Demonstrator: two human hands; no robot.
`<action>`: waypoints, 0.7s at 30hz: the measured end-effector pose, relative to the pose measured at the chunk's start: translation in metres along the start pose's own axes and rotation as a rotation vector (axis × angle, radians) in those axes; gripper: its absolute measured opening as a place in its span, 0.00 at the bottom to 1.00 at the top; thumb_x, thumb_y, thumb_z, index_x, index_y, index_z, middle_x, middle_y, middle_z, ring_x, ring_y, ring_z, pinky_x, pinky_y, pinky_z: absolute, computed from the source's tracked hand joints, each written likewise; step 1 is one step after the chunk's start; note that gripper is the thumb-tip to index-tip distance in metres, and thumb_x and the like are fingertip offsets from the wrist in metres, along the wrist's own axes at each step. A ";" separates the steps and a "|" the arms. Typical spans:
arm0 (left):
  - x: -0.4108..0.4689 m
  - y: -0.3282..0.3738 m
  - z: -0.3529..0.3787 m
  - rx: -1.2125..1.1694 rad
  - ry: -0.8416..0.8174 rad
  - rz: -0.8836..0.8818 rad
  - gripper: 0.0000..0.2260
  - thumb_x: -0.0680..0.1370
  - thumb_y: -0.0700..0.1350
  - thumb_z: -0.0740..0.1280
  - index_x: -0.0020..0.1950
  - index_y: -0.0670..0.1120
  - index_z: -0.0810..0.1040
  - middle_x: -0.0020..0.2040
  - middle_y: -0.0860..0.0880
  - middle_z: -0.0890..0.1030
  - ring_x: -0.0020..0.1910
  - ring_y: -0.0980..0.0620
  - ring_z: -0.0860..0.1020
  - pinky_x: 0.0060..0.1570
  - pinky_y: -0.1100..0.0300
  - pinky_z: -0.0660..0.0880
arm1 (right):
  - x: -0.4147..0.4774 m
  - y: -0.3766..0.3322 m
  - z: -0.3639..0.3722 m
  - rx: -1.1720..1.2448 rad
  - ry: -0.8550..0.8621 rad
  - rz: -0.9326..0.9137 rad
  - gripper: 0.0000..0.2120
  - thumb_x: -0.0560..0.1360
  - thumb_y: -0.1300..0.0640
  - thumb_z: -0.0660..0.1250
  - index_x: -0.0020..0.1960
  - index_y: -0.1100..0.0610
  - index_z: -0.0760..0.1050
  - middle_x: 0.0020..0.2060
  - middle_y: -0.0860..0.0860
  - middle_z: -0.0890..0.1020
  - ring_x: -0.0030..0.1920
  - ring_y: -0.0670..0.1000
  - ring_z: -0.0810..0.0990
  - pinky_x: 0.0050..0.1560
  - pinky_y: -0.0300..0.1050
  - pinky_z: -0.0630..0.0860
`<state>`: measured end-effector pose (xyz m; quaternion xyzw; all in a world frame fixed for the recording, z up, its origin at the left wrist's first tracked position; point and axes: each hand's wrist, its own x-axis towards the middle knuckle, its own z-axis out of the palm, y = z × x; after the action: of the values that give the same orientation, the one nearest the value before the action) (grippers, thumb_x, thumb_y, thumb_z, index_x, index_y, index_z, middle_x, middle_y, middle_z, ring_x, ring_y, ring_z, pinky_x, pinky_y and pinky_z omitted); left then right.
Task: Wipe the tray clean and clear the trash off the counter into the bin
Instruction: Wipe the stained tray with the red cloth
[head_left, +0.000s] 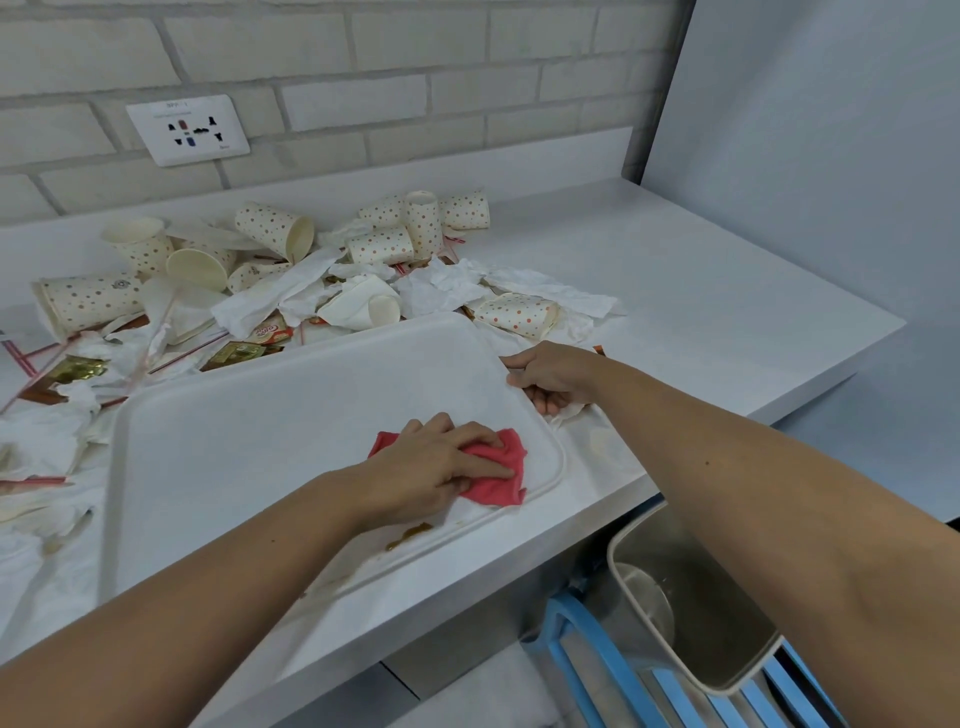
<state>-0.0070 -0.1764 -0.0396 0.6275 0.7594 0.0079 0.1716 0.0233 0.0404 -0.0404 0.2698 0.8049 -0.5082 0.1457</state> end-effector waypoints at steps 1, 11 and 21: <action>0.004 0.001 0.000 0.012 0.017 -0.016 0.20 0.82 0.45 0.55 0.71 0.63 0.63 0.73 0.59 0.58 0.57 0.55 0.61 0.52 0.60 0.58 | 0.000 0.000 0.001 -0.007 0.003 -0.006 0.21 0.80 0.64 0.58 0.71 0.53 0.68 0.28 0.53 0.70 0.17 0.44 0.69 0.19 0.34 0.66; 0.029 0.026 0.007 0.007 0.095 -0.023 0.19 0.82 0.46 0.53 0.71 0.63 0.64 0.73 0.56 0.60 0.60 0.50 0.63 0.57 0.56 0.60 | -0.005 0.001 0.003 -0.109 0.046 -0.061 0.21 0.79 0.64 0.58 0.69 0.50 0.70 0.21 0.52 0.72 0.17 0.46 0.67 0.21 0.36 0.64; -0.012 0.012 0.014 -0.150 0.200 -0.065 0.24 0.79 0.40 0.57 0.69 0.65 0.65 0.74 0.60 0.59 0.65 0.54 0.61 0.64 0.57 0.57 | -0.011 0.001 0.010 -0.243 0.142 -0.136 0.18 0.79 0.61 0.60 0.67 0.53 0.73 0.29 0.55 0.75 0.26 0.49 0.73 0.25 0.36 0.72</action>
<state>0.0103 -0.1883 -0.0469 0.5840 0.7900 0.1217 0.1414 0.0325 0.0284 -0.0395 0.2301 0.8853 -0.3951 0.0849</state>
